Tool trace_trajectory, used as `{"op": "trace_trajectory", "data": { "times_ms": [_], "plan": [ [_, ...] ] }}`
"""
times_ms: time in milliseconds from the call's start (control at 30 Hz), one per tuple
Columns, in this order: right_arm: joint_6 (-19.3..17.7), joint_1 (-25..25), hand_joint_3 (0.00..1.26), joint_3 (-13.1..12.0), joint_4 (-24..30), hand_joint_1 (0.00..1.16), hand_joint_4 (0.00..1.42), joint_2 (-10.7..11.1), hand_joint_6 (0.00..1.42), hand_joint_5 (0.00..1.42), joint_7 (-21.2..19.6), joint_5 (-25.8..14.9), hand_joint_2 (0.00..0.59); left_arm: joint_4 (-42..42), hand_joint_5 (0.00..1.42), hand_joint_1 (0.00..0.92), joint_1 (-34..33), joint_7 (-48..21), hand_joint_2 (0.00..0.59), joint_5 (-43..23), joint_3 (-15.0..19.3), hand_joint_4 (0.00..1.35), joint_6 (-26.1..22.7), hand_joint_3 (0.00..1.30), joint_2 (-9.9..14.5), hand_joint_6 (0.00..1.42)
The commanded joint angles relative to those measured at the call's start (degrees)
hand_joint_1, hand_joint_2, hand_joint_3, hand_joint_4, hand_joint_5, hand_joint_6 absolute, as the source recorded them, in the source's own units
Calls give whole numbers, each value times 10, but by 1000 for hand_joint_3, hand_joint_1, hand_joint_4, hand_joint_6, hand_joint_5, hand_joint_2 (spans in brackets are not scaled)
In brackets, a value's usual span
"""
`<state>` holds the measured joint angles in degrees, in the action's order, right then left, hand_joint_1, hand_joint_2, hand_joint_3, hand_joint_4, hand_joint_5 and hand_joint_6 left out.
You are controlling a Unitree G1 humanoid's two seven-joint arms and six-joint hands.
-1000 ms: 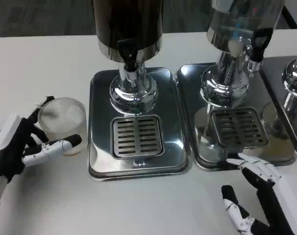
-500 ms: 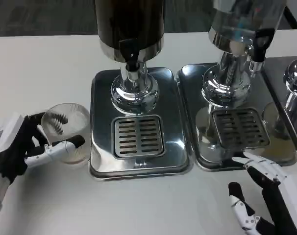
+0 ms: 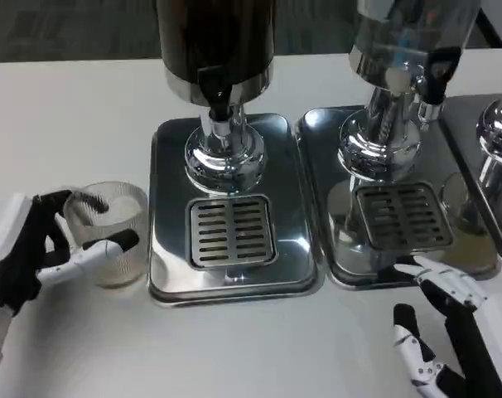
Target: Grasp the cup under the faucet to collect the drink, then remove the cup.
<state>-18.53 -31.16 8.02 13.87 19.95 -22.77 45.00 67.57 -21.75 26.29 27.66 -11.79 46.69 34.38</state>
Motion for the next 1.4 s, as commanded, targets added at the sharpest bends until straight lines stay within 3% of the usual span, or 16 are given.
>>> {"op": "trace_trajectory", "data": {
  "times_ms": [33,400,633,967,1400],
  "plan": [
    [-3,5,382,0,-1,247,247,-3,367,247,3,-3,525,-5,1051,338,14,17,67,-14,20,793,20,695,13,1345],
    [-6,17,383,5,-10,239,247,-5,367,247,5,-7,525,-66,1051,344,62,18,54,-27,65,803,84,717,41,1359],
    [-5,17,383,5,-11,235,247,-5,367,247,4,-8,525,-113,1062,345,83,13,51,-33,90,804,107,720,41,1363],
    [-4,14,385,4,-6,232,247,-8,367,247,4,-8,525,-166,1063,343,75,-5,41,-11,75,820,107,732,13,1381],
    [0,-7,388,2,14,230,247,-18,367,247,1,-1,529,-127,1063,349,18,-17,37,22,38,821,80,732,-38,1382]
  ]
}}
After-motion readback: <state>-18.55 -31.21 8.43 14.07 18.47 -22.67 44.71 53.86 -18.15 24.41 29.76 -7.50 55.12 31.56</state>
